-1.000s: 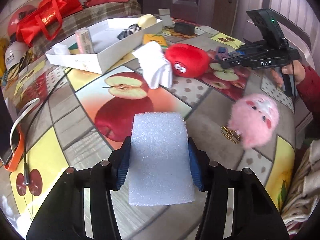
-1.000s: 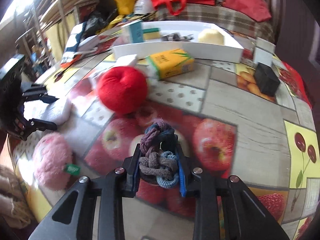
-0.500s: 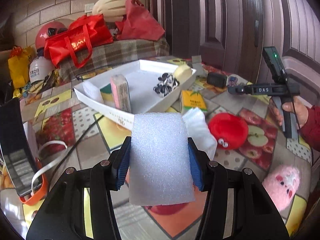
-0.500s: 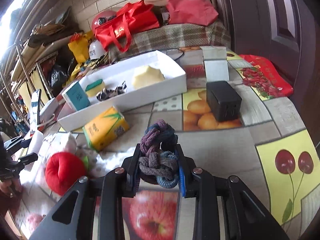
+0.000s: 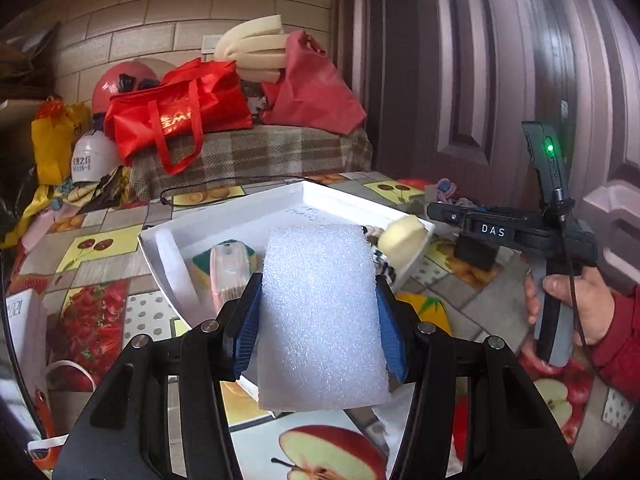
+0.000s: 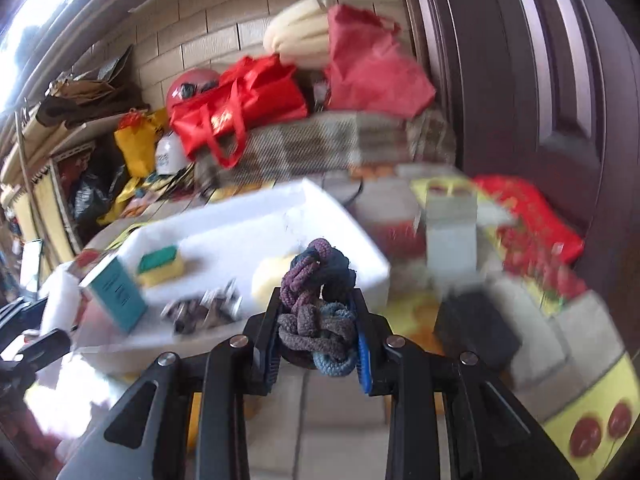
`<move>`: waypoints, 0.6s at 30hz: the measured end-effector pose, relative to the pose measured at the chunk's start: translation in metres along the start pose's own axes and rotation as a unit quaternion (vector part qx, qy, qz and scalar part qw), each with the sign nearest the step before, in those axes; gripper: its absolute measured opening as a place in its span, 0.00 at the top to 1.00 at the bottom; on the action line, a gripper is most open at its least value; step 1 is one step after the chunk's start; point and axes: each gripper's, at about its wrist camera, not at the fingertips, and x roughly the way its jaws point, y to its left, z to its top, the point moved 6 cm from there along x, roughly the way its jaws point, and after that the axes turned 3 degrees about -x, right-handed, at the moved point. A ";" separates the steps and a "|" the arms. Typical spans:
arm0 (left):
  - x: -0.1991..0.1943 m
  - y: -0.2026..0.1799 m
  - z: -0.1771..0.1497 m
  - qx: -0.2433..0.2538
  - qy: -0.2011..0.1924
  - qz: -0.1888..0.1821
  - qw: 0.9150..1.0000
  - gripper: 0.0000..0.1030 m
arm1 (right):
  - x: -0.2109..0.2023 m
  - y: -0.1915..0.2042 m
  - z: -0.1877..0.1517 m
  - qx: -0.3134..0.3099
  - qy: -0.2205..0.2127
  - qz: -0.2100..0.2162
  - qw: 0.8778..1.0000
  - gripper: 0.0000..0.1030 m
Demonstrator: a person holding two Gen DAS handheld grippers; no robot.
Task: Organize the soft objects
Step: 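Carry the foam sheet and rope knot with both tools over the tray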
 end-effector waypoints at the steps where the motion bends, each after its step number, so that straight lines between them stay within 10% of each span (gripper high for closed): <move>1: 0.004 0.006 0.001 -0.018 0.003 0.001 1.000 0.49 | 0.012 -0.001 0.007 0.005 0.005 0.000 1.000 0.71; 9: 0.041 0.019 -0.005 -0.072 0.079 -0.024 0.994 0.49 | 0.097 -0.005 0.007 0.090 0.116 0.070 0.987 0.71; 18: 0.049 0.031 -0.019 -0.075 0.131 -0.003 0.989 0.49 | 0.052 0.002 -0.025 0.083 0.161 0.068 0.981 0.72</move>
